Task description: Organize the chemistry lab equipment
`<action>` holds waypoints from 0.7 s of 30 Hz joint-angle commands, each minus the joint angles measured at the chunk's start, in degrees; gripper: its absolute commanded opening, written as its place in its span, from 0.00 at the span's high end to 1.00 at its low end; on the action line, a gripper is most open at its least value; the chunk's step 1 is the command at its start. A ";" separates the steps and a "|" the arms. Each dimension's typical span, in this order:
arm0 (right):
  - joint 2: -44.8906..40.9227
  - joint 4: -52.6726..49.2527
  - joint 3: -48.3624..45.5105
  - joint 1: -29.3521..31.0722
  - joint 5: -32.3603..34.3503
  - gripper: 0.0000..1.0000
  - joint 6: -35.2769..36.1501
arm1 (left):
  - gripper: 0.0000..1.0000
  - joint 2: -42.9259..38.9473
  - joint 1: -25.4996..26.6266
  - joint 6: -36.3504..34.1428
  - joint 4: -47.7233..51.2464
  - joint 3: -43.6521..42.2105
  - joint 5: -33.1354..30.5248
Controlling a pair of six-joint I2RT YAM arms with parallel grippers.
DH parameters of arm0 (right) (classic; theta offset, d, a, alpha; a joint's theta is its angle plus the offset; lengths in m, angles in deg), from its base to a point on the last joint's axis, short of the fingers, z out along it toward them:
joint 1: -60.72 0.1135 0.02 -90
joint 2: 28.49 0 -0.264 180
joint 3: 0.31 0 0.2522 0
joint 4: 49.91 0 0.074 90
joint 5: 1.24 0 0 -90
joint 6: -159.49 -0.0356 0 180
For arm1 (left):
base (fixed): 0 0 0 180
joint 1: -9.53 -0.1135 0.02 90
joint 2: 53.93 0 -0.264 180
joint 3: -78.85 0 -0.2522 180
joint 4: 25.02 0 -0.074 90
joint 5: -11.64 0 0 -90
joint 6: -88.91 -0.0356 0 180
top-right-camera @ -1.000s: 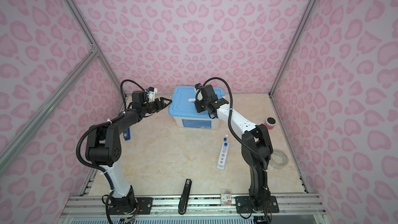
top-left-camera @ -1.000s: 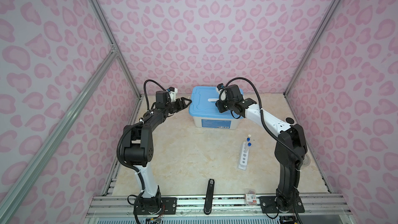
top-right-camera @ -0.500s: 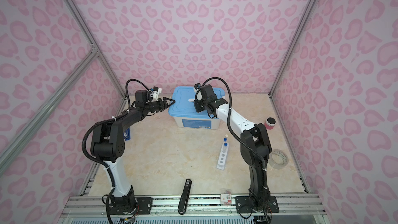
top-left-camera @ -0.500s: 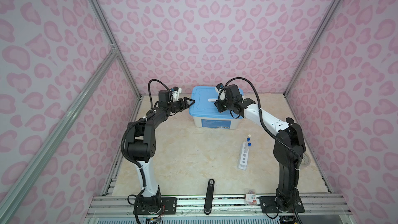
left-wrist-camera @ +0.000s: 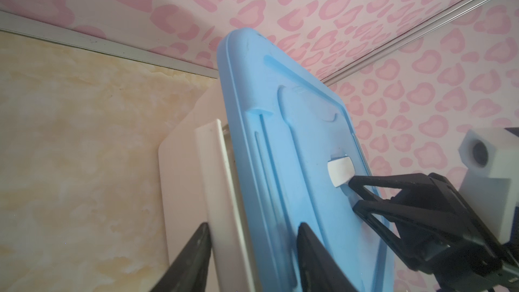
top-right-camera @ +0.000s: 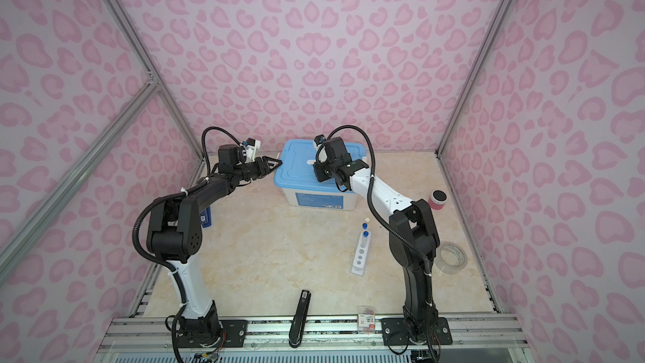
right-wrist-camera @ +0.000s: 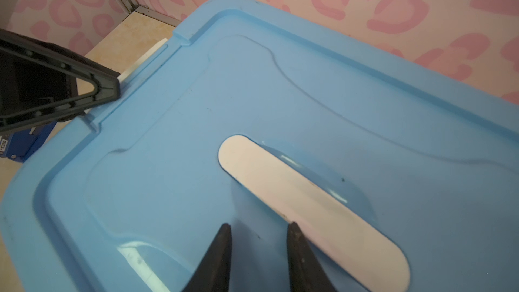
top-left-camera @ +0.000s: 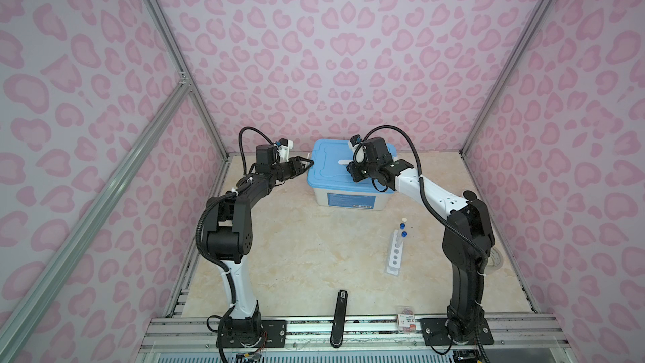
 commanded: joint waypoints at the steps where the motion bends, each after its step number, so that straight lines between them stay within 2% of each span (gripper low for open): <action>1: 1.08 -3.46 -0.85 0.07 -0.17 0.66 -0.28 | 0.50 -1.92 0.60 -2.40 1.62 0.40 0.57; 11: 1.17 -2.88 -1.28 0.04 -0.48 0.66 -0.60 | 0.54 -5.22 1.91 -8.43 8.55 1.38 -4.21; 21: 1.17 -2.66 -1.55 0.07 -0.43 0.66 -0.56 | 0.56 -3.90 4.07 -13.67 16.58 5.11 -9.88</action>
